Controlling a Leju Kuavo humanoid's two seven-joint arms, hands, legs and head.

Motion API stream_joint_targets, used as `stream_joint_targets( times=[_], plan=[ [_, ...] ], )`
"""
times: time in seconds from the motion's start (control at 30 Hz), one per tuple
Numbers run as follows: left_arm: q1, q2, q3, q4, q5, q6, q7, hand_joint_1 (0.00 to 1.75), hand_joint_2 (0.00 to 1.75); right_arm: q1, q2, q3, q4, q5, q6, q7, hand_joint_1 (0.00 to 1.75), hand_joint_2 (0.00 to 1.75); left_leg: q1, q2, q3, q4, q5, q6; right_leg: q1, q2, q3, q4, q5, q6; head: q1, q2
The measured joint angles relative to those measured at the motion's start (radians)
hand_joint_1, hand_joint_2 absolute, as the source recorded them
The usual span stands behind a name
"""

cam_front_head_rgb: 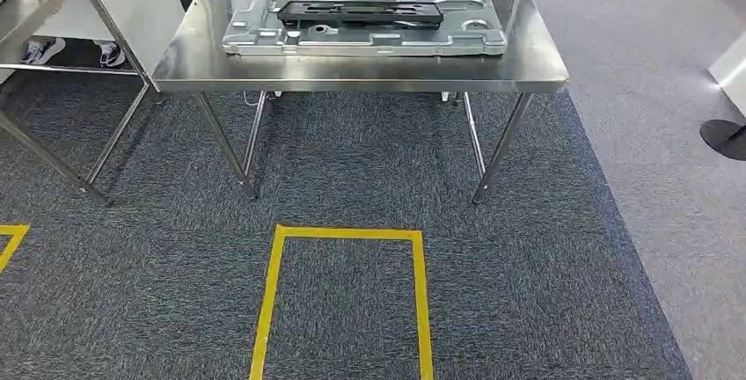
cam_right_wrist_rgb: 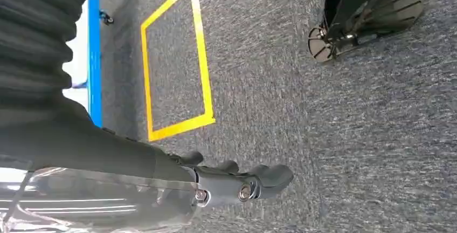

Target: Take the parts from the cabinet and place them on the table.

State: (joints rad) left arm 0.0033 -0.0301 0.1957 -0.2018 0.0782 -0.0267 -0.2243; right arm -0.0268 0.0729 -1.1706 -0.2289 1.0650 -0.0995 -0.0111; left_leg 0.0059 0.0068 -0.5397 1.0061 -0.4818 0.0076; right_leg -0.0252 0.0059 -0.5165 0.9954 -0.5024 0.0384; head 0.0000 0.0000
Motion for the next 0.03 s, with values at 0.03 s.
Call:
stream_joint_targets(
  times=[0.03],
  plan=[
    [0.003, 0.0, -0.005, -0.004, -0.004, 0.0, 0.005, 0.0, 0.0, 0.003, -0.003, 0.024, -0.003, -0.025, 0.005, 0.0, 0.0, 0.0, 0.0, 0.0, 0.0, 0.0, 0.0, 0.0, 0.0, 0.0, 0.0, 0.0, 0.0, 0.0, 0.0, 0.0]
  ],
)
